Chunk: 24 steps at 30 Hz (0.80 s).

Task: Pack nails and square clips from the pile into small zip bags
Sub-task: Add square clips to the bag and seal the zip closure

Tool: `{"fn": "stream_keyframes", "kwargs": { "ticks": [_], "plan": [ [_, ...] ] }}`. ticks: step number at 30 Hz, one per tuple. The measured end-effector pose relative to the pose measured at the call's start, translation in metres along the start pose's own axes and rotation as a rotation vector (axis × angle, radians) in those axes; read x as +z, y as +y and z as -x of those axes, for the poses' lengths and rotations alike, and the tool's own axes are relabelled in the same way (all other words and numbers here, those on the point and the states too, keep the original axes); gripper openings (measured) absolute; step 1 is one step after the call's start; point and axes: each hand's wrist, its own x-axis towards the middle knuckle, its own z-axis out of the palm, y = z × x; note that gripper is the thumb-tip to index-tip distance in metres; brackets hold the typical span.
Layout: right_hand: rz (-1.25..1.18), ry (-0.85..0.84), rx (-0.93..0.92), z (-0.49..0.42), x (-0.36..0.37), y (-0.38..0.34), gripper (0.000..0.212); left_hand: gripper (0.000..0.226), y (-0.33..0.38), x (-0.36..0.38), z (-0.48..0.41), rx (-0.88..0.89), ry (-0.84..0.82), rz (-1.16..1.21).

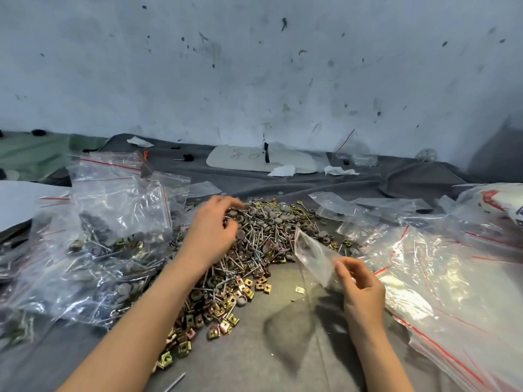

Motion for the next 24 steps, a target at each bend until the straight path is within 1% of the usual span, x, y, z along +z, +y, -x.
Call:
{"fn": "stream_keyframes", "kwargs": {
  "ticks": [2,3,5,7,10,13,17,21,24],
  "plan": [
    [0.033,0.030,-0.029,0.001,0.000,0.004,0.019,0.025,-0.021,0.002,0.001,-0.128,0.011,-0.142],
    [0.019,0.050,-0.032,0.001,0.001,0.006,0.021,0.022,-0.028,0.006,0.004,-0.137,-0.006,-0.196],
    [-0.037,0.085,-0.020,0.001,0.001,0.006,0.025,0.021,-0.033,0.015,0.012,-0.079,-0.034,-0.288],
    [-0.068,0.098,-0.004,0.002,0.000,0.006,0.028,0.021,-0.031,0.024,0.018,0.002,-0.029,-0.343],
    [-0.074,0.100,0.001,0.003,0.000,0.006,0.030,0.021,-0.029,0.034,0.020,0.079,0.018,-0.380],
    [-0.075,0.095,0.001,0.003,-0.001,0.007,0.029,0.024,-0.029,0.038,0.017,0.084,0.080,-0.390],
    [-0.053,0.053,0.004,0.003,-0.001,0.008,0.026,0.033,-0.031,0.042,0.013,0.083,0.068,-0.439],
    [-0.038,0.028,0.015,0.003,0.000,0.007,0.025,0.028,-0.032,0.040,0.013,0.120,0.117,-0.436],
    [0.006,0.006,0.006,0.004,0.000,0.008,0.025,0.020,-0.034,0.039,0.019,0.141,0.097,-0.469]
  ]
}}
